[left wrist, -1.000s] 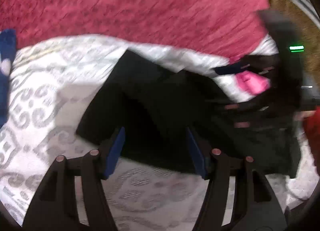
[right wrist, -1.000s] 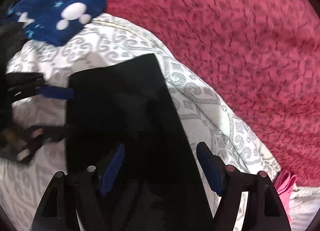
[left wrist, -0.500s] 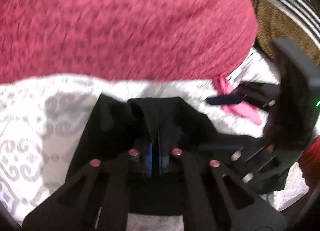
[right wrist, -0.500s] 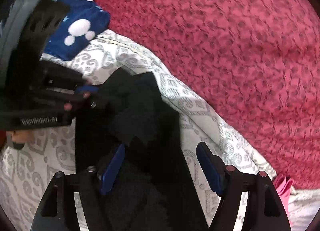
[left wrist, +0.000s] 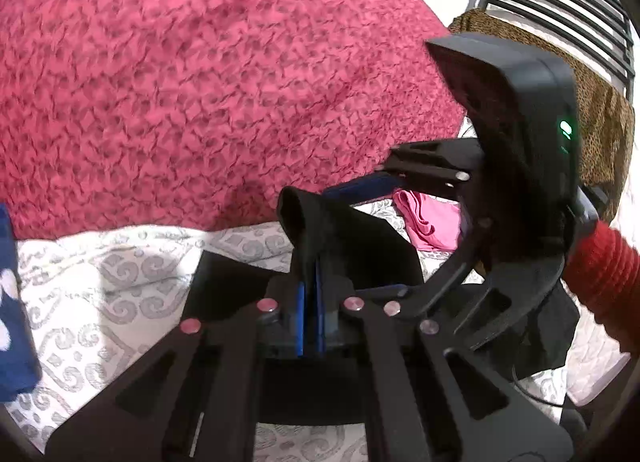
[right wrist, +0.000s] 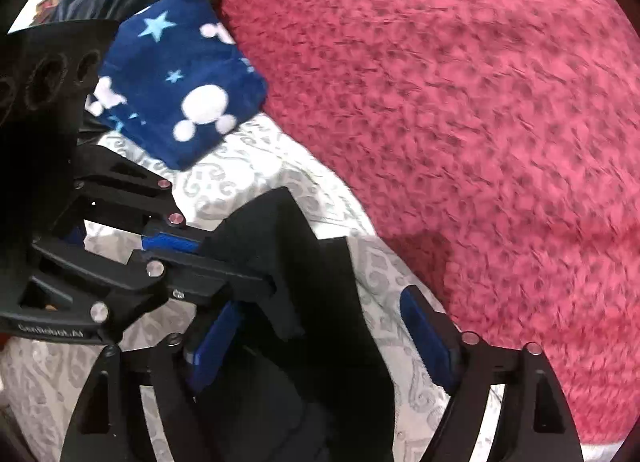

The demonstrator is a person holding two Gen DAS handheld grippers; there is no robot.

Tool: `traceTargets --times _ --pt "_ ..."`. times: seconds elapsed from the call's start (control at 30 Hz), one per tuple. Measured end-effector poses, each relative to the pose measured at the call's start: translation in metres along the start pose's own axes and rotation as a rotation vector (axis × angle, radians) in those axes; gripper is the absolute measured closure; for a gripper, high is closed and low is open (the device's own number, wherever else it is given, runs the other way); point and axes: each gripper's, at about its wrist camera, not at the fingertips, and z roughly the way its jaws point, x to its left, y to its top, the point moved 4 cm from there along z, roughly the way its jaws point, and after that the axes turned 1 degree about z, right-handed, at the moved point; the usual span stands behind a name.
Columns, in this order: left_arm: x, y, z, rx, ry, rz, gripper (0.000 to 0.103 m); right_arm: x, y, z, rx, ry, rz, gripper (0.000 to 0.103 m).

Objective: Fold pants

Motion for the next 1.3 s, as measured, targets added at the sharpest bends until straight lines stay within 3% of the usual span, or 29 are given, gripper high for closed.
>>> traceTargets --times 0.03,0.07,0.1,0.13,0.17,0.23,0.27,0.3,0.37,0.43,0.5,0.63,0.73,0.8,0.87,0.97,1.03,1.1,1.13,1.3 --pt "-0.001 0.001 -0.002 -0.006 -0.004 0.003 0.098 0.001 0.003 0.001 0.006 0.016 -0.001 0.02" --pt "-0.001 0.003 -0.005 -0.015 -0.005 0.005 0.098 0.0 0.004 0.002 0.009 0.03 0.009 0.027" --pt "0.0 0.004 -0.009 -0.026 -0.002 0.004 0.098 0.0 0.005 0.001 0.008 0.068 0.037 0.044" --pt "0.002 0.005 -0.012 -0.032 0.006 0.002 0.098 0.0 0.003 0.001 0.013 0.107 0.063 0.101" --pt "0.004 0.006 -0.014 -0.037 0.01 -0.003 0.098 -0.002 0.003 -0.001 0.024 0.136 0.112 0.1" --pt "0.011 0.008 -0.023 -0.058 0.02 -0.037 0.091 0.001 0.0 -0.012 -0.022 0.091 0.102 0.1" --pt "0.016 0.009 -0.029 -0.071 0.024 -0.063 0.074 0.004 -0.001 -0.021 -0.04 0.088 0.095 0.101" --pt "0.021 0.009 -0.035 -0.087 0.027 -0.082 0.05 0.005 -0.001 -0.027 -0.049 0.11 0.101 0.101" --pt "0.032 0.007 -0.051 -0.141 0.037 -0.111 0.031 0.004 0.0 -0.046 -0.09 0.176 0.122 0.101" --pt "0.04 0.006 -0.065 -0.178 0.015 -0.133 0.03 0.001 0.003 -0.064 -0.135 0.226 0.143 0.1" --pt "0.051 0.005 -0.073 -0.194 -0.073 -0.197 0.027 -0.002 0.006 -0.086 -0.19 0.274 0.158 0.1" --pt "0.054 -0.003 -0.072 -0.168 -0.25 -0.277 0.025 0.0 0.007 -0.108 -0.23 0.271 0.138 0.1" --pt "0.035 -0.009 -0.062 -0.126 -0.377 -0.243 0.017 0.005 0.007 -0.106 -0.218 0.276 0.128 0.1" --pt "0.02 -0.013 -0.052 -0.089 -0.389 -0.185 0.016 0.006 0.006 -0.104 -0.213 0.284 0.124 0.1" --pt "0.01 -0.019 -0.037 -0.043 -0.336 -0.143 0.016 0.009 0.006 -0.1 -0.208 0.291 0.117 0.1" --pt "0.008 -0.025 -0.017 0.001 -0.339 -0.169 0.017 0.01 0.006 -0.1 -0.2 0.29 0.111 0.1" --pt "0.005 -0.026 -0.013 -0.003 -0.328 -0.171 0.036 0.009 0.005 -0.096 -0.191 0.28 0.11 0.1" --pt "-0.003 -0.023 -0.013 -0.004 -0.301 -0.125 0.091 0.006 0.005 -0.09 -0.177 0.264 0.114 0.1" --pt "-0.008 -0.022 -0.015 -0.008 -0.28 -0.1 0.096 0.004 0.005 -0.086 -0.17 0.255 0.119 0.1" --pt "-0.019 -0.017 -0.019 -0.005 -0.09 -0.032 0.096 -0.011 0.01 -0.056 -0.117 0.21 0.149 0.1"
